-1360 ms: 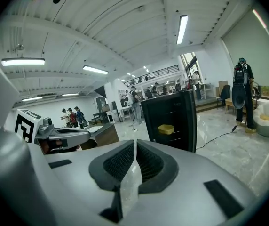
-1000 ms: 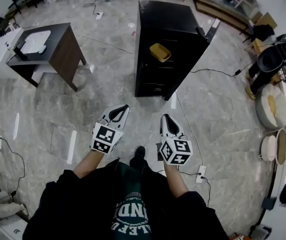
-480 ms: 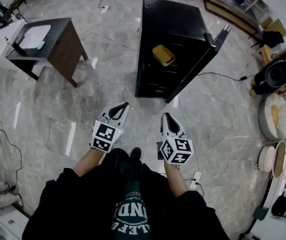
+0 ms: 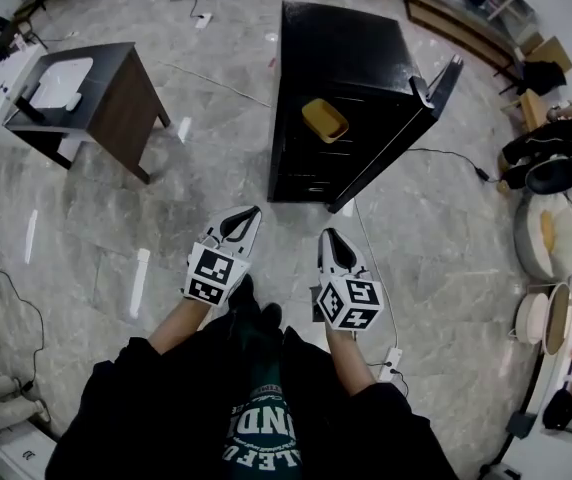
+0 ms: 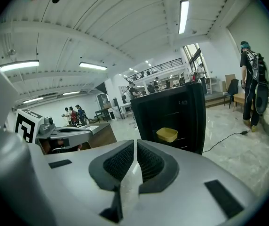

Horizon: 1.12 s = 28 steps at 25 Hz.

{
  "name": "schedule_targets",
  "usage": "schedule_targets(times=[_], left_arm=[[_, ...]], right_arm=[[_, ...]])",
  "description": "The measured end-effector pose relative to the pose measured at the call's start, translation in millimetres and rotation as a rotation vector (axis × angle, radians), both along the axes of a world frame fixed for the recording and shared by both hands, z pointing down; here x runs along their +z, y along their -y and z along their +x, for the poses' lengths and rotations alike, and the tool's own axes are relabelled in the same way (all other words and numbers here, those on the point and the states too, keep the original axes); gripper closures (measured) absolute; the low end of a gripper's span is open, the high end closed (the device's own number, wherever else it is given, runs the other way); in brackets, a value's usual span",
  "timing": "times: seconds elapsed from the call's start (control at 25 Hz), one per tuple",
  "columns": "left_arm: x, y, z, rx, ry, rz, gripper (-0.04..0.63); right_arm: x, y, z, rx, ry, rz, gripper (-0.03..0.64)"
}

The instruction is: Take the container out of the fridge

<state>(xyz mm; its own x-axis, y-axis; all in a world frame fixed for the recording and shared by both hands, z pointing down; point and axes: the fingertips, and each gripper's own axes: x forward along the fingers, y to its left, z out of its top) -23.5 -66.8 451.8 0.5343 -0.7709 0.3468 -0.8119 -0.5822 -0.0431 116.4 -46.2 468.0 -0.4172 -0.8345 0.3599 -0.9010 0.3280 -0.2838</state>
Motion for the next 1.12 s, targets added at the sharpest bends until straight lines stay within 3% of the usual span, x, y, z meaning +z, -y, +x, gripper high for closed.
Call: schedule_targets(times=[0.64, 1.12], left_arm=[[-3, 71, -13, 0.127, -0.043, 0.02, 0.581], [7, 82, -12, 0.21, -0.055, 0.015, 0.581]], right_arm=[[-8, 68, -38, 0.066, -0.023, 0.034, 0.58], [5, 70, -52, 0.116, -0.028, 0.023, 0.58]])
